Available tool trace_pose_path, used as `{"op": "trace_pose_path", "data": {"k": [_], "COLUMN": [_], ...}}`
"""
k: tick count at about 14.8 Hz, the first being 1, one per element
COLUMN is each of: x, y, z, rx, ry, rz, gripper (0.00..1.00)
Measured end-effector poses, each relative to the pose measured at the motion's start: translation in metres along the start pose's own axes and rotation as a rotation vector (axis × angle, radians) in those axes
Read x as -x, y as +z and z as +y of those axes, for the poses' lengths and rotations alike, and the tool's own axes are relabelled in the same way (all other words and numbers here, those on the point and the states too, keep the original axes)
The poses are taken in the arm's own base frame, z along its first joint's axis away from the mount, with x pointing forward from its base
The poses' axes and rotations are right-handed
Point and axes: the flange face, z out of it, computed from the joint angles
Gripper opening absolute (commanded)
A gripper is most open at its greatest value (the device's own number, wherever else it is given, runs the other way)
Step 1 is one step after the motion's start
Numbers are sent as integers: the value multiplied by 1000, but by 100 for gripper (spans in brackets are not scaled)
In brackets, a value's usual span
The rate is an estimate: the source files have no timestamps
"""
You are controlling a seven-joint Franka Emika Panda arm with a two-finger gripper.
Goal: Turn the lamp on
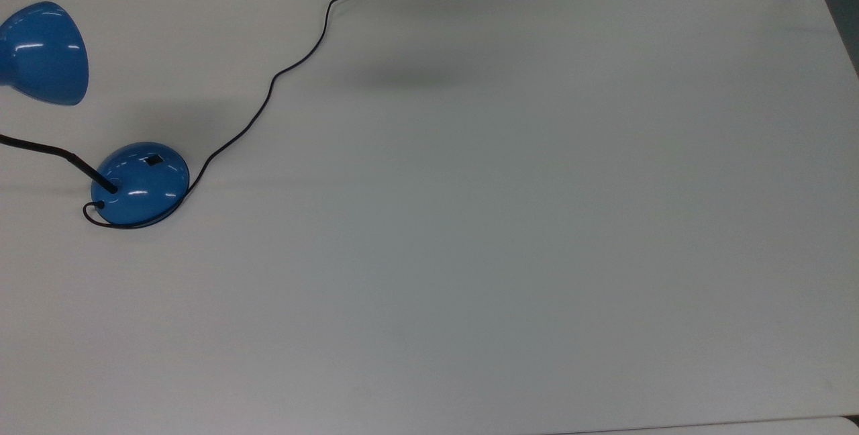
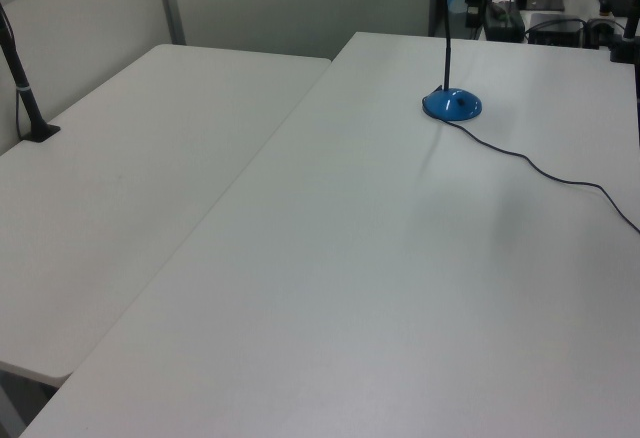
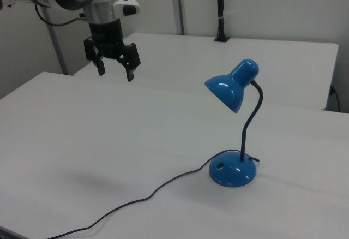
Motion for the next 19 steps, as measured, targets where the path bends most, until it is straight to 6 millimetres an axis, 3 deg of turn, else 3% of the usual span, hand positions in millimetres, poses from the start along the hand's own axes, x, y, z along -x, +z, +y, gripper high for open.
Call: {"op": "trace_pose_path", "data": {"k": [15,19], "x": [1,4], "y": [9,17], "z": [0,6], "rx": [-2,32], "ry": [-14,-173], "rz": [-17,-50], "gripper": [100,100]}}
